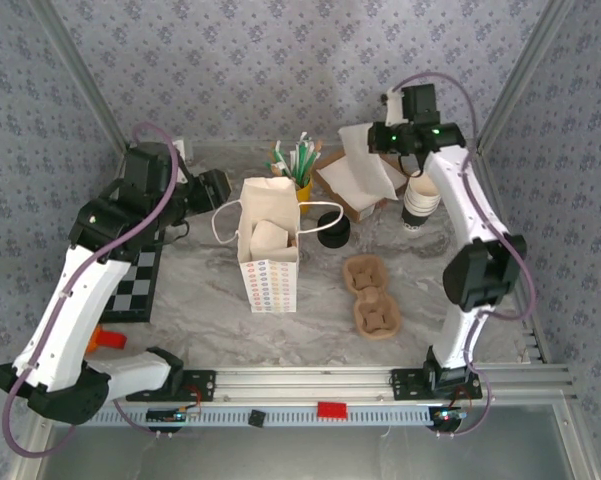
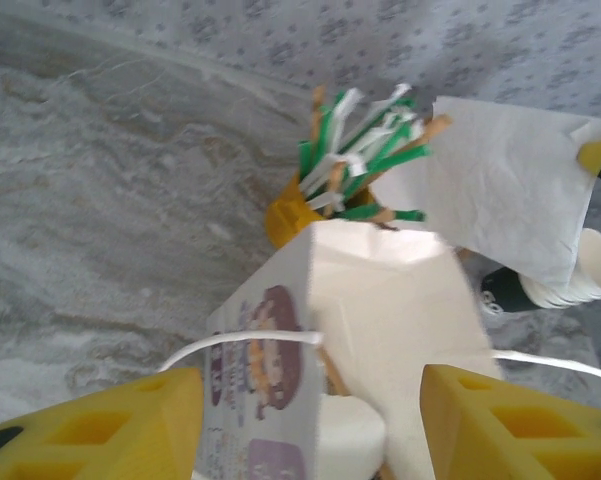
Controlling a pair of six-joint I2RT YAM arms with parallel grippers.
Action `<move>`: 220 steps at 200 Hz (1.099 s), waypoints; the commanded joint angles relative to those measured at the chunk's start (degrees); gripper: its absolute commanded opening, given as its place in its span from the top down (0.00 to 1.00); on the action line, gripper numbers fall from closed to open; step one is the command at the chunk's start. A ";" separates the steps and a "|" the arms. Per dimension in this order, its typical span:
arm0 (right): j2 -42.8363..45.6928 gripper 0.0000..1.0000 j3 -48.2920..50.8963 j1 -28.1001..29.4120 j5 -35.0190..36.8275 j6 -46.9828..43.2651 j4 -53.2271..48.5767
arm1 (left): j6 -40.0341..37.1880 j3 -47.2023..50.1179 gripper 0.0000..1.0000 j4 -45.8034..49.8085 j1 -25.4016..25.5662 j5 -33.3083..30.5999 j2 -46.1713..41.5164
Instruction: Pack the takeout coffee
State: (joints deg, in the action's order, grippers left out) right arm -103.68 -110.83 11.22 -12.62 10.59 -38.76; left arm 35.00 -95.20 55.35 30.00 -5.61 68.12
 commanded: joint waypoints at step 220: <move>37.67 1.00 13.36 8.20 16.47 33.19 2.82 | -13.58 -41.73 0.37 -12.48 34.43 -9.37 44.17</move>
State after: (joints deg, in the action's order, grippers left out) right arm -67.44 -98.13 19.07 2.24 42.30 -38.68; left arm 18.90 -133.78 45.60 64.66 -12.82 111.15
